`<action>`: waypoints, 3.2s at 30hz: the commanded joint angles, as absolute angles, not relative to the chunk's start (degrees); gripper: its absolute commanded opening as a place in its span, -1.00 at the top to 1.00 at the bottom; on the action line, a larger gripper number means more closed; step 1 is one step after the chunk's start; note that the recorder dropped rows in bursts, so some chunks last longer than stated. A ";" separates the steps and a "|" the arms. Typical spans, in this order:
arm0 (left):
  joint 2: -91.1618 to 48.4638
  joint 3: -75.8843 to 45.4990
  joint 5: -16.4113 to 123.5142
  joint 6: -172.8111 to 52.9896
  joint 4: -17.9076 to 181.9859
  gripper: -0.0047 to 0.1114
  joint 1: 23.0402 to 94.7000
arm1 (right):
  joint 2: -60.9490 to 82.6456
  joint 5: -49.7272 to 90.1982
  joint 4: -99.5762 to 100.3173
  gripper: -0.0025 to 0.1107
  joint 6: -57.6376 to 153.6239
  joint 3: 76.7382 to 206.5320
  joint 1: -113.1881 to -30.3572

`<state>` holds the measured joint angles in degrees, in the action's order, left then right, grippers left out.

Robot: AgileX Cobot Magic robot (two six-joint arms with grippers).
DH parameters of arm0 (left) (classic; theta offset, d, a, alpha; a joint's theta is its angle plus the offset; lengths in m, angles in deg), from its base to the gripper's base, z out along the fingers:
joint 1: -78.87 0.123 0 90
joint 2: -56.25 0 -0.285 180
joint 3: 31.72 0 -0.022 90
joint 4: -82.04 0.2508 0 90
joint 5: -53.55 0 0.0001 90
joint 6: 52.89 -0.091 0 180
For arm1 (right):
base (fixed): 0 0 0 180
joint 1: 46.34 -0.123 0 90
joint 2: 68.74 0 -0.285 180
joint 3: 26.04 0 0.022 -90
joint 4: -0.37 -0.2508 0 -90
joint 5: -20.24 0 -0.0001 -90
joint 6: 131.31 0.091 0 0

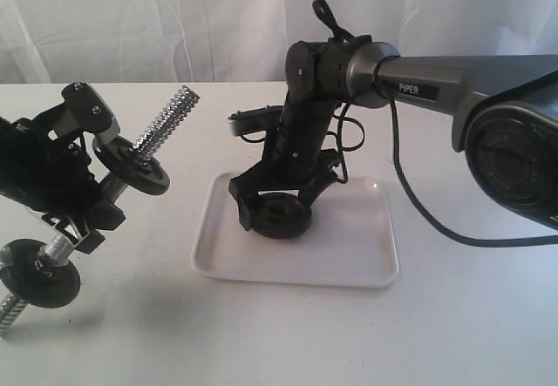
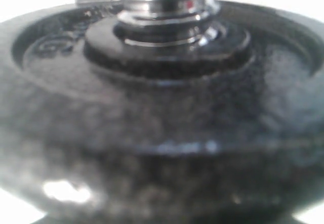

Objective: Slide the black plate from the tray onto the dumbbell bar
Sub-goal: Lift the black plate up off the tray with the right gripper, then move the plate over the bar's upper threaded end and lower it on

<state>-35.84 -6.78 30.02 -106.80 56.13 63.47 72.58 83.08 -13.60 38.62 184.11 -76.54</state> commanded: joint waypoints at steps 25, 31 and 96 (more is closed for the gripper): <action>-32.94 -8.31 32.54 -106.83 51.50 0.92 63.42 | 59.33 90.20 -60.18 0.96 27.34 186.92 -62.35; -32.94 -8.31 32.54 -106.83 51.50 0.92 63.42 | 57.56 90.20 -62.79 0.96 27.25 186.92 -62.35; -32.94 -8.31 29.81 -119.68 37.15 0.92 63.28 | 56.79 90.20 -67.06 0.96 25.87 185.29 -68.20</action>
<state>-35.84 -6.66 28.43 -119.08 43.79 63.47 57.99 90.32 -61.35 26.63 185.09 -68.11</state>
